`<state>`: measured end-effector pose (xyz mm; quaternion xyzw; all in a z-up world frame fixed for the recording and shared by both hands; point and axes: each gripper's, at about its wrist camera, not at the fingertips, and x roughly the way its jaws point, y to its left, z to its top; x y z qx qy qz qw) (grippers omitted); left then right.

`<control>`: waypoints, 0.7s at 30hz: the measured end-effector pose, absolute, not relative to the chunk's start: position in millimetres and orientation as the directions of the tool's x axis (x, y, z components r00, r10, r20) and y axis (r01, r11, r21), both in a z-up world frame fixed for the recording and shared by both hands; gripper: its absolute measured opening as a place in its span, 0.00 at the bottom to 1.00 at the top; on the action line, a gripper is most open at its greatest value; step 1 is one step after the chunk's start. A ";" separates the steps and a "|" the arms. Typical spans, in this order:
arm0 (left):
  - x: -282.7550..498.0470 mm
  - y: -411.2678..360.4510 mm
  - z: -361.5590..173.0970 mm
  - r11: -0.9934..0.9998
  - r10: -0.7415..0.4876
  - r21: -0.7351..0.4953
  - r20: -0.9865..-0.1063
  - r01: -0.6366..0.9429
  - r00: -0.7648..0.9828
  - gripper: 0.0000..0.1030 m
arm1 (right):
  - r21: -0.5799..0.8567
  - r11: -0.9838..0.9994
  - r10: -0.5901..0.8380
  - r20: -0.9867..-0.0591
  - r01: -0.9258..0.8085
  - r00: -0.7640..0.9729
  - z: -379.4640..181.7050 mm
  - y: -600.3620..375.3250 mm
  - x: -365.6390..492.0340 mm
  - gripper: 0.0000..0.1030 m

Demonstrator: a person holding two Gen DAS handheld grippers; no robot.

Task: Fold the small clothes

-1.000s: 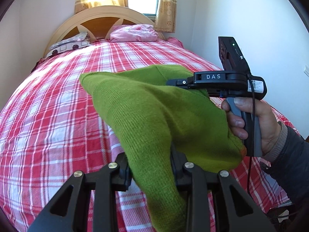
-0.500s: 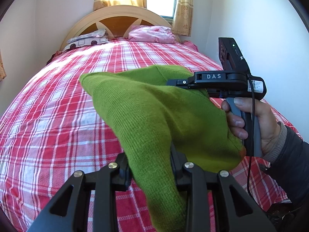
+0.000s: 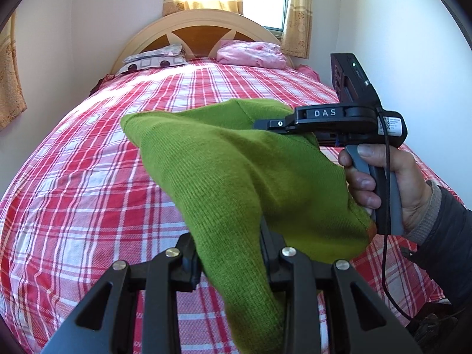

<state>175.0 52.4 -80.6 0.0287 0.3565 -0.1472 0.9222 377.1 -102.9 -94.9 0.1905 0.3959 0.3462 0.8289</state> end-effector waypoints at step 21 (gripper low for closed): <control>152.7 102.9 -86.3 0.981 -0.159 -0.025 -0.672 0.193 0.723 0.31 | 0.579 0.637 0.765 -0.554 -0.509 0.327 -98.1 -8.6 385.5 0.30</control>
